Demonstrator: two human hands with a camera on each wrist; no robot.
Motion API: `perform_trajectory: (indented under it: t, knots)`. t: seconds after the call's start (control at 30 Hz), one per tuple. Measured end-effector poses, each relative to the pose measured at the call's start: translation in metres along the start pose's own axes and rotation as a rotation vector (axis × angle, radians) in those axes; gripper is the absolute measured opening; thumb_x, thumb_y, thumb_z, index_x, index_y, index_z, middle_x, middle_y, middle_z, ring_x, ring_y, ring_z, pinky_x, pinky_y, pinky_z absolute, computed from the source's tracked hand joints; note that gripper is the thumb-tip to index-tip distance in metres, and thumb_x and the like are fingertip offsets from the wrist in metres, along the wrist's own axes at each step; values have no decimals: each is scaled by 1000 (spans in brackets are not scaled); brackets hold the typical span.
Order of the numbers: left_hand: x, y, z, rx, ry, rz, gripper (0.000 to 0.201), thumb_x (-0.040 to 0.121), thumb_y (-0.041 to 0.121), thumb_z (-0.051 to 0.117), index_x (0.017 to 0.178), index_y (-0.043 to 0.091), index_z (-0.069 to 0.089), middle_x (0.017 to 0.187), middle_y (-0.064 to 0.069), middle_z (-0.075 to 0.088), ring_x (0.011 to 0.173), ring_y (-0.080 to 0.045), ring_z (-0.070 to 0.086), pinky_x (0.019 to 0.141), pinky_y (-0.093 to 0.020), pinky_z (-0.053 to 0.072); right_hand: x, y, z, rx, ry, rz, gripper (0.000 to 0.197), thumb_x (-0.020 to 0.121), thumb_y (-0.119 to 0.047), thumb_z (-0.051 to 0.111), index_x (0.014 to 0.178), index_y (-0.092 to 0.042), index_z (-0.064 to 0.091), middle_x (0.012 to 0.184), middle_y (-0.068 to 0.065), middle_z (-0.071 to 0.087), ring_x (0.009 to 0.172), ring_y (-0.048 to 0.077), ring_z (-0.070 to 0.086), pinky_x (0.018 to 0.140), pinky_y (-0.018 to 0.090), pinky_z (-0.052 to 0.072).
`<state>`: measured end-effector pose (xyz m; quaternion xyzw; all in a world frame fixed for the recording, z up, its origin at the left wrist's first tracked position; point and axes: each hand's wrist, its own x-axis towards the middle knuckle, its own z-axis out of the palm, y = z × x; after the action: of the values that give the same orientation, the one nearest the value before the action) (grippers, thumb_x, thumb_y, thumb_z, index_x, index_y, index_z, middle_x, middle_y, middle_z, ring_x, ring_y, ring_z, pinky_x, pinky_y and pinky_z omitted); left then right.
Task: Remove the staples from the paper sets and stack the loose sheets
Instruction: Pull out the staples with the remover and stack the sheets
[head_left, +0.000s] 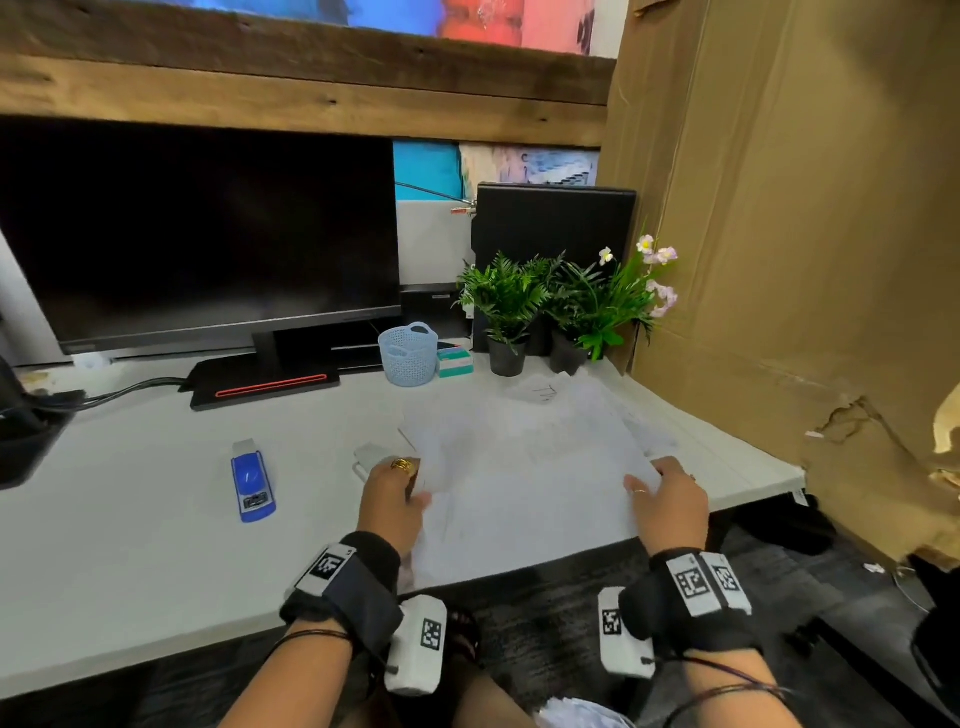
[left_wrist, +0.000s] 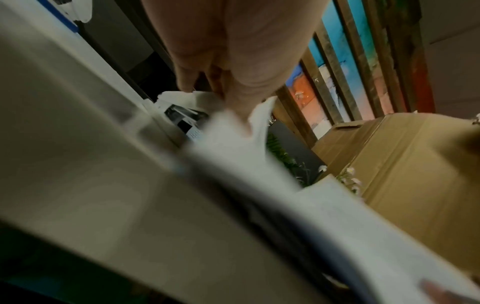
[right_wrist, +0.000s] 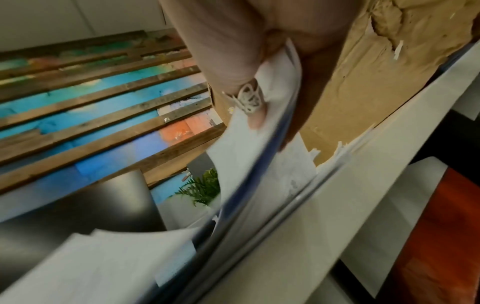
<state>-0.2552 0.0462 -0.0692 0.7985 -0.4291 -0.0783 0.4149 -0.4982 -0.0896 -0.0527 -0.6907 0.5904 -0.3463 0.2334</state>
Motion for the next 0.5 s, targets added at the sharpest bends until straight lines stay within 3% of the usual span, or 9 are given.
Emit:
perform_trajectory:
  t: [0.07, 0.1, 0.17, 0.23, 0.33, 0.37, 0.43, 0.5]
  knots:
    - [1, -3, -2, -35, -40, 35, 28, 89, 17, 61, 117, 12, 60, 120, -6, 56, 104, -17, 54, 93, -21, 38, -6, -8, -7, 117, 57, -78, 28, 94, -10, 53, 121, -3, 52, 101, 20, 59, 92, 32, 54, 79, 30, 39]
    - [1, -4, -5, -57, -89, 62, 31, 91, 23, 58, 121, 15, 57, 129, -2, 51, 115, -17, 50, 99, -23, 36, -9, -13, -11, 184, 96, -112, 26, 94, -8, 52, 120, -4, 54, 94, 16, 56, 85, 26, 51, 74, 24, 36]
    - [1, -4, -11, -109, -214, 101, 39, 93, 31, 52, 131, 20, 49, 142, 6, 35, 136, -12, 27, 109, -24, 23, -12, -23, -18, 356, 220, -142, 23, 94, -7, 52, 115, -6, 59, 91, 11, 56, 84, 19, 49, 73, 17, 33]
    - [1, -3, -19, -211, -236, 103, 52, 90, 42, 44, 138, 22, 40, 148, 0, 32, 140, -13, 21, 109, -21, 19, -11, -32, -22, 574, 346, -116, 22, 92, -7, 55, 113, -5, 61, 96, 9, 59, 89, 18, 52, 75, 15, 36]
    - [0, 10, -36, -293, -15, 130, 57, 90, 43, 42, 142, 21, 33, 149, -3, 32, 131, -7, 29, 102, -13, 26, -9, -43, -23, 829, 417, -106, 23, 92, -6, 56, 114, -5, 60, 104, 7, 59, 97, 18, 55, 87, 22, 46]
    - [0, 18, -44, -270, 74, 173, 57, 91, 43, 44, 142, 20, 32, 148, -3, 31, 128, -6, 29, 101, -11, 25, -10, -46, -23, 878, 405, -106, 23, 92, -5, 56, 114, -5, 59, 104, 6, 59, 96, 17, 56, 85, 18, 48]
    - [-2, 29, -61, -248, 195, 281, 62, 89, 50, 47, 142, 23, 29, 149, -2, 29, 132, -9, 28, 105, -19, 22, -13, -49, -18, 920, 366, -130, 21, 91, -5, 57, 112, -7, 59, 103, 4, 59, 88, 12, 57, 77, 5, 47]
    - [-8, 35, -79, -273, 271, 359, 63, 84, 54, 48, 139, 31, 26, 149, 0, 27, 134, -11, 27, 107, -20, 20, -16, -49, -10, 918, 276, -166, 19, 91, -5, 58, 107, -14, 58, 103, 5, 60, 85, 8, 58, 76, 6, 48]
